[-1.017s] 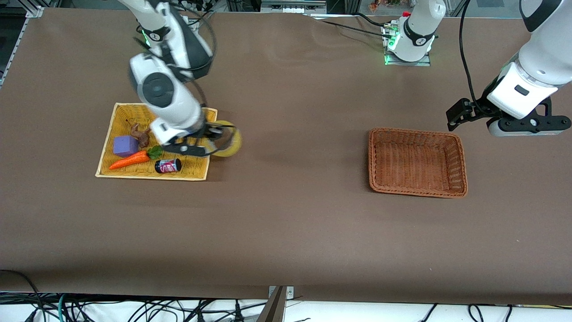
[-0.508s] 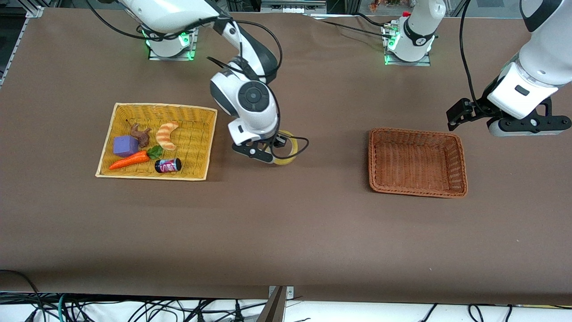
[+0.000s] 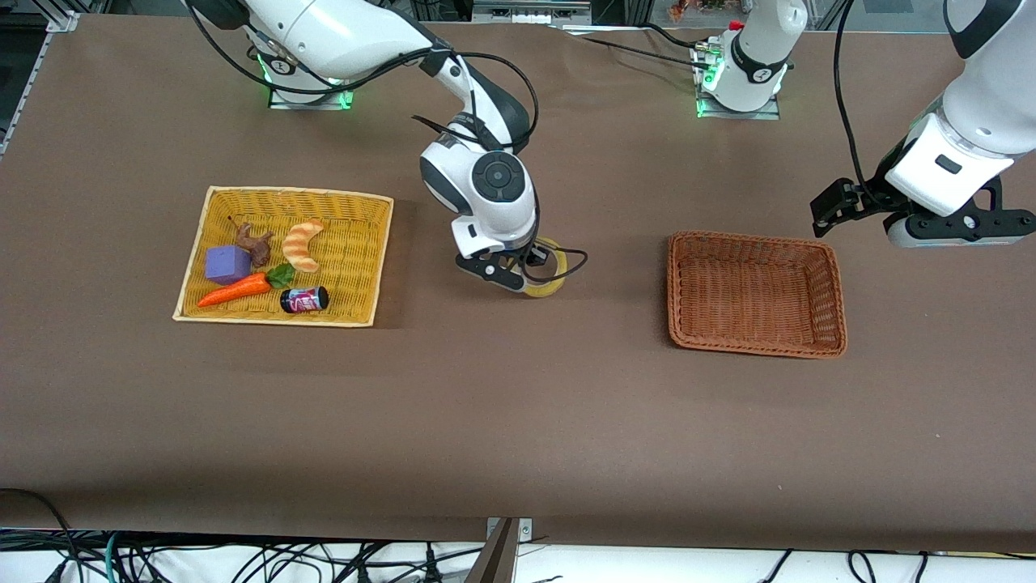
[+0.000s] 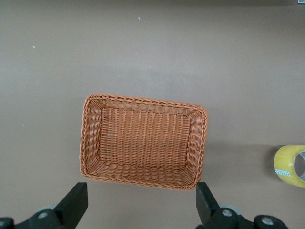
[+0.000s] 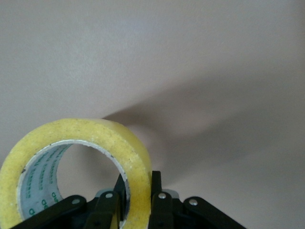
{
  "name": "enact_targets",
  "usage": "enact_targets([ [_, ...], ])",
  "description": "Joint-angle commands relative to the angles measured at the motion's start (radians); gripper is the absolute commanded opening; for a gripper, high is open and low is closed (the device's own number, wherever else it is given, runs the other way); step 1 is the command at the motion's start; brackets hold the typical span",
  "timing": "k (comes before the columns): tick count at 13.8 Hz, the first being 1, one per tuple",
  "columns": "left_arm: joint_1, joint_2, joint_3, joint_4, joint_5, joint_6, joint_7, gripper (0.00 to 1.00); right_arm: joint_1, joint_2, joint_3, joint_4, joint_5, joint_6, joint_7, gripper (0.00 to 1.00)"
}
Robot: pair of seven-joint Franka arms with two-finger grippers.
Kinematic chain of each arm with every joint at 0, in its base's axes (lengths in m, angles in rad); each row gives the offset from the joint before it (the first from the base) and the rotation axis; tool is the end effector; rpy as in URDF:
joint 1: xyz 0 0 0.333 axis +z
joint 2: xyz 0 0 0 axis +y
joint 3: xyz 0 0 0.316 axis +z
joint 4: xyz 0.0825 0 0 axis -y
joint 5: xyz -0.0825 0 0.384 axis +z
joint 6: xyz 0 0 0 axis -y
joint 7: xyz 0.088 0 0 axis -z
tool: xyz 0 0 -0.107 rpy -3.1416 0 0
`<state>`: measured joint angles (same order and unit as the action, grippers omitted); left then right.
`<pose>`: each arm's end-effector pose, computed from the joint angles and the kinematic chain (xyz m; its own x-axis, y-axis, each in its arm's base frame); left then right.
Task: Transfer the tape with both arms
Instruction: 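Carry the tape roll with the right gripper toward the table middle, then release the tape on the table while the left gripper reaches toward it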
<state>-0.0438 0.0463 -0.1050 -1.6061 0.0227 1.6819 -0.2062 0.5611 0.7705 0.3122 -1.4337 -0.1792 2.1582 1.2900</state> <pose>0.5717 -0.0821 0.5916 0.9979 0.0552 0.0327 0.0556 -0.9984 -0.0113 0.5020 0.5209 0.2494 0.9196 -0.3870 -0.0669 -0.3886 -0.9213 -0.0123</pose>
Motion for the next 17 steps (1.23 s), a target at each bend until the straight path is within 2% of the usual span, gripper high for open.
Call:
enact_targets([
  [1, 0.002, 0.001, 0.002, 0.017, -0.006, -0.021, 0.025, 1.00, 0.051, 0.052, -0.039, 0.036, -0.019, 0.025, 0.023, 0.00],
  [3, 0.002, 0.001, 0.002, 0.017, -0.006, -0.021, 0.024, 1.00, 0.062, 0.072, -0.057, 0.038, -0.019, 0.038, 0.022, 0.00],
  [4, 0.002, 0.001, 0.002, 0.017, -0.007, -0.021, 0.025, 1.00, 0.062, 0.073, -0.059, 0.036, -0.016, 0.038, 0.020, 0.08],
  [5, 0.004, 0.001, 0.002, 0.017, -0.007, -0.021, 0.024, 1.00, 0.059, 0.076, -0.061, 0.036, -0.016, 0.038, 0.018, 0.37],
  [6, 0.004, 0.001, 0.002, 0.017, -0.007, -0.021, 0.024, 1.00, 0.059, 0.078, -0.065, 0.036, -0.016, 0.038, 0.018, 0.49],
  [8, 0.004, 0.001, 0.002, 0.017, -0.007, -0.021, 0.024, 1.00, 0.059, 0.069, -0.068, 0.038, -0.019, 0.035, 0.011, 0.86],
  [9, 0.004, 0.001, 0.002, 0.017, -0.007, -0.021, 0.027, 1.00, 0.062, 0.055, -0.077, 0.047, -0.028, 0.022, 0.002, 1.00],
  [10, 0.004, 0.001, 0.002, 0.015, -0.007, -0.021, 0.027, 1.00, 0.062, 0.034, -0.078, 0.074, -0.043, -0.015, -0.003, 1.00],
  [12, 0.005, 0.001, 0.002, 0.017, -0.015, -0.021, 0.024, 1.00, 0.060, 0.021, -0.076, 0.215, -0.048, -0.188, -0.047, 1.00],
  [14, 0.005, 0.003, 0.004, 0.017, -0.017, -0.022, 0.024, 1.00, 0.043, 0.013, -0.082, 0.333, -0.046, -0.350, -0.218, 1.00],
  [17, 0.002, 0.006, 0.002, 0.017, -0.047, -0.094, 0.024, 1.00, -0.110, -0.100, -0.078, 0.340, -0.028, -0.405, -0.563, 1.00],
])
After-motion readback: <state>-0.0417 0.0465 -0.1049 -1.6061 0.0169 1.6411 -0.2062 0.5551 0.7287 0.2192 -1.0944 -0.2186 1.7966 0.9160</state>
